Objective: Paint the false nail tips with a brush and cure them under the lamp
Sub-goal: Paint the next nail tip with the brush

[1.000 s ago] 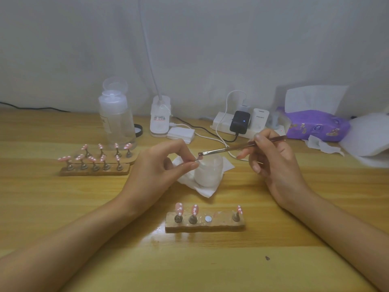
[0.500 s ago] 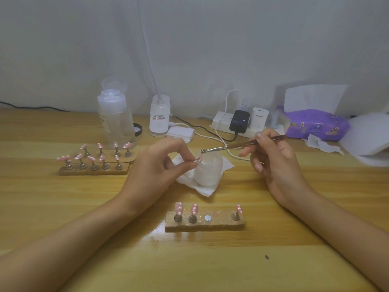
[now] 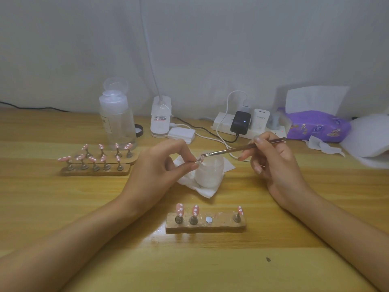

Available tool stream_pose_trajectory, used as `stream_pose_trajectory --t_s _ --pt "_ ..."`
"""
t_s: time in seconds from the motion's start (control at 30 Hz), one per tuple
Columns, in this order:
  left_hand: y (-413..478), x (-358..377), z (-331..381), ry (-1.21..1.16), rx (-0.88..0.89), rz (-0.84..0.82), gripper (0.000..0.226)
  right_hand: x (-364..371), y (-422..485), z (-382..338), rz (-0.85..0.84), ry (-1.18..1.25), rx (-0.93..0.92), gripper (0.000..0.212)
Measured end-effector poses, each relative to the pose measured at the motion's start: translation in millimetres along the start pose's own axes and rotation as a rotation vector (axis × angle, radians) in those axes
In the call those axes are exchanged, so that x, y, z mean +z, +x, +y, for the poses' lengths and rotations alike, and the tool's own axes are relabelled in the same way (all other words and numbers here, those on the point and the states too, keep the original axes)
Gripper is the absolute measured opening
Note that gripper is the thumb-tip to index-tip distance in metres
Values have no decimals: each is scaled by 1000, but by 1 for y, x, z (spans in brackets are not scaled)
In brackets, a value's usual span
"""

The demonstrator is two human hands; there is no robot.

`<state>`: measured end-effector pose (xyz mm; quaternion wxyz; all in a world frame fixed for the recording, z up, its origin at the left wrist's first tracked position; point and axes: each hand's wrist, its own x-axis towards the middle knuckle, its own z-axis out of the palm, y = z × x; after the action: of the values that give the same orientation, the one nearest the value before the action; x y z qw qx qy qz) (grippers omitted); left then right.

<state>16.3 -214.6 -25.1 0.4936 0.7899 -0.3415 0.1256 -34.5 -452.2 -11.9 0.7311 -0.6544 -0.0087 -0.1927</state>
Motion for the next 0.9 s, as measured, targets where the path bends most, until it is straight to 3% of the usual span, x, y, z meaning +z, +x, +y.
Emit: stream_pose_trajectory --t_s 0.13,0.27,0.9 --pt "0 1 -1 12 -2 2 12 2 -1 -2 -60 13 -26 19" --pt "0 0 -1 1 -8 0 12 0 0 0 2 -8 -3 23" --pt "0 0 -2 -24 1 -10 9 0 -1 -2 -10 7 -8 23"
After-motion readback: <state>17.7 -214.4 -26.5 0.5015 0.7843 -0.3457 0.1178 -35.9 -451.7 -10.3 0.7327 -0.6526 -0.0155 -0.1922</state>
